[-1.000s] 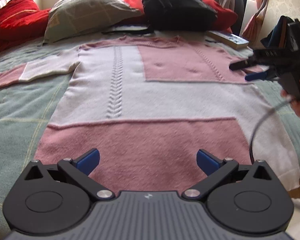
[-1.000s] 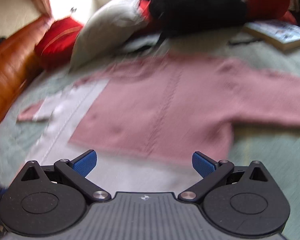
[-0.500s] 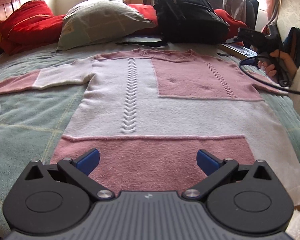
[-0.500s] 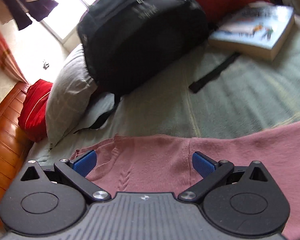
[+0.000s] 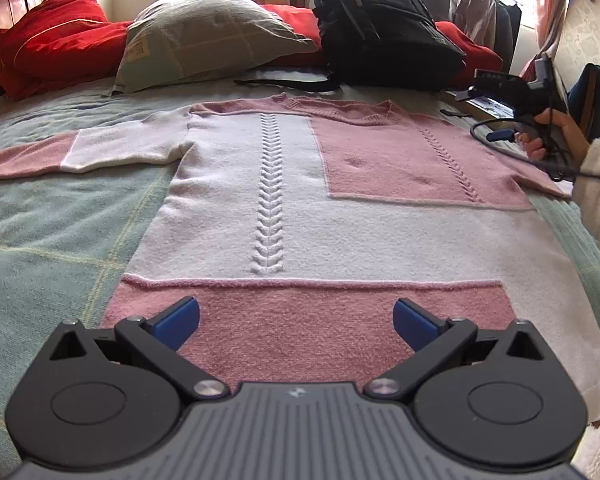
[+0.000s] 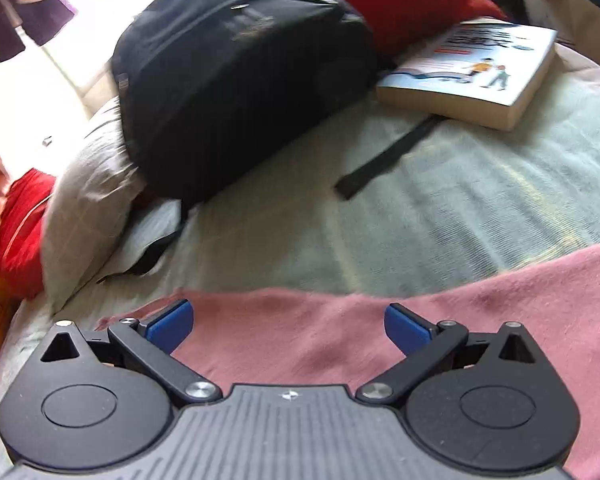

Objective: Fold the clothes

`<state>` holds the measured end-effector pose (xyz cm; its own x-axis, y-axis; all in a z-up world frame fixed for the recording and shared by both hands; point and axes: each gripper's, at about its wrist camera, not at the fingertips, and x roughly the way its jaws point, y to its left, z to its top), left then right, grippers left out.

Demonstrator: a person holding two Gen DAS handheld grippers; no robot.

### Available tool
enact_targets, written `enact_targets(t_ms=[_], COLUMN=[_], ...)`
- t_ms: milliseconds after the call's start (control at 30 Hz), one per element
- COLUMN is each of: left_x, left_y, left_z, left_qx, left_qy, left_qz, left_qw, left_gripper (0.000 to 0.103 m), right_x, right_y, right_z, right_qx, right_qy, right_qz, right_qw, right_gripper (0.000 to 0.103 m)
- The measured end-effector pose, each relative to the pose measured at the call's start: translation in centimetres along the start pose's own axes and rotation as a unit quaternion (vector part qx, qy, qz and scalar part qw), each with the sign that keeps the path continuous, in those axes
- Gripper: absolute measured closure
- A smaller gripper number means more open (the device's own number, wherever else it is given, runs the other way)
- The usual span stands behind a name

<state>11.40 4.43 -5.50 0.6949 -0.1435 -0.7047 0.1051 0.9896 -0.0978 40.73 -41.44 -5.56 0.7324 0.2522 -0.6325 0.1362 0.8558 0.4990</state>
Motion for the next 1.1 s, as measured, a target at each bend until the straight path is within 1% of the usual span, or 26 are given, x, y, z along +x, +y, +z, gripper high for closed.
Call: enact_targets(t_ms=[200, 300, 367, 533, 700, 833, 967, 1033, 1100], left_x=[-0.7, -1.3, -1.9, -2.7, -2.4, -1.0, 1.5, 2.9, 4.5], left_y=[0.6, 1.6, 2.5, 6.1, 10.7, 14.5, 18.7, 21.1, 23.7], left_z=[0.1, 0.2, 0.4, 2.0, 4.6, 7.2, 10.2, 11.6, 12.8], left_qx=[0.006, 0.005, 0.007, 0.000, -0.015, -0.006, -0.012, -0.023, -0.032], left_qy=[-0.007, -0.010, -0.012, -0.013, -0.006, -0.002, -0.002, -0.008, -0.017], left_qz=[-0.004, 0.001, 0.008, 0.021, 0.044, 0.064, 0.074, 0.081, 0.098], left_qw=[0.9999, 0.9999, 0.9999, 0.9997, 0.9989, 0.9979, 0.9972, 0.9964, 0.9945], left_gripper=[0.001, 0.001, 0.001, 0.001, 0.001, 0.001, 0.001, 0.001, 0.001], right_x=[-1.0, -1.4, -1.0, 0.3, 2.3, 3.1, 2.8, 2.4, 2.1], right_y=[5.9, 9.1, 11.7, 18.2, 23.1, 25.5, 26.5, 26.7, 26.8], right_z=[-1.2, -1.9, -2.8, -6.3, -11.0, -15.3, -18.1, -18.8, -19.4], right_qx=[-0.071, -0.108, -0.131, -0.181, -0.223, -0.267, -0.288, -0.294, -0.305], right_qy=[0.030, 0.045, 0.054, 0.071, 0.118, 0.160, 0.182, 0.183, 0.183], right_qz=[-0.007, -0.012, -0.008, 0.025, 0.070, 0.100, 0.121, 0.129, 0.133], right_qw=[0.997, 0.993, 0.990, 0.981, 0.965, 0.945, 0.932, 0.929, 0.925], right_gripper=[0.000, 0.000, 0.000, 0.000, 0.000, 0.000, 0.000, 0.000, 0.000])
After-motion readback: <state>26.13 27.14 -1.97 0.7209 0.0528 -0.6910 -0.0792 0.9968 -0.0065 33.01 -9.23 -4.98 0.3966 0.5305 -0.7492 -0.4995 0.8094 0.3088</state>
